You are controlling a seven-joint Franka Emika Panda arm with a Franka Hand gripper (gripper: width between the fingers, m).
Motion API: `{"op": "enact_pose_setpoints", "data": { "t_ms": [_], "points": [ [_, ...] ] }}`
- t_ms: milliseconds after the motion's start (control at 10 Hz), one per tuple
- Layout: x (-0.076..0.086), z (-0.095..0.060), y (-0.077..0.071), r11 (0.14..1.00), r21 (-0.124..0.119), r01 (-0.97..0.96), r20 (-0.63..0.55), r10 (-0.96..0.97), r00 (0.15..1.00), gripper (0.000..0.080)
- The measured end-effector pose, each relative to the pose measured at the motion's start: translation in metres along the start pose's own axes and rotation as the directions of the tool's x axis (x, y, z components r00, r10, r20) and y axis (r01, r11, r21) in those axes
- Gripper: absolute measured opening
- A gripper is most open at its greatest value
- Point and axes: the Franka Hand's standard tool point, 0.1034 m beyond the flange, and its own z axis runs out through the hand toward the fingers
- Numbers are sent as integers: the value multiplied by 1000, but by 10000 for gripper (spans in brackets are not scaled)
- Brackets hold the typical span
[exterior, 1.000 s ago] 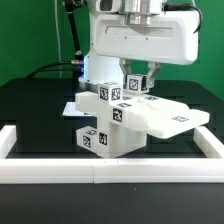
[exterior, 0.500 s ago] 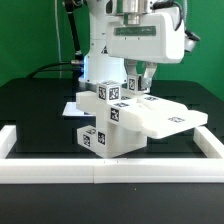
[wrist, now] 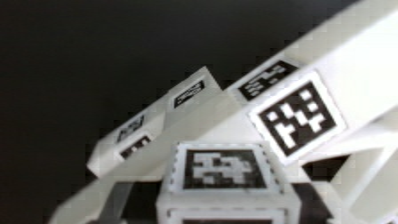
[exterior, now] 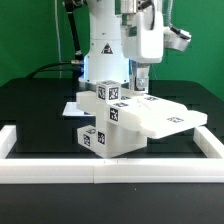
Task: Assemble chair
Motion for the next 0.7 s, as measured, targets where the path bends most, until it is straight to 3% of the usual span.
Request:
{"op": "enact_pose_setpoints", "data": {
  "t_ms": [200, 400, 700],
  "points": [
    [0, 0, 0, 999, 0, 40, -2, -40, 999, 293],
    [0, -1, 0, 995, -1, 105, 0, -105, 995, 604],
    [-3, -1, -1, 902, -10, 432, -16, -432, 902, 647]
  ]
}}
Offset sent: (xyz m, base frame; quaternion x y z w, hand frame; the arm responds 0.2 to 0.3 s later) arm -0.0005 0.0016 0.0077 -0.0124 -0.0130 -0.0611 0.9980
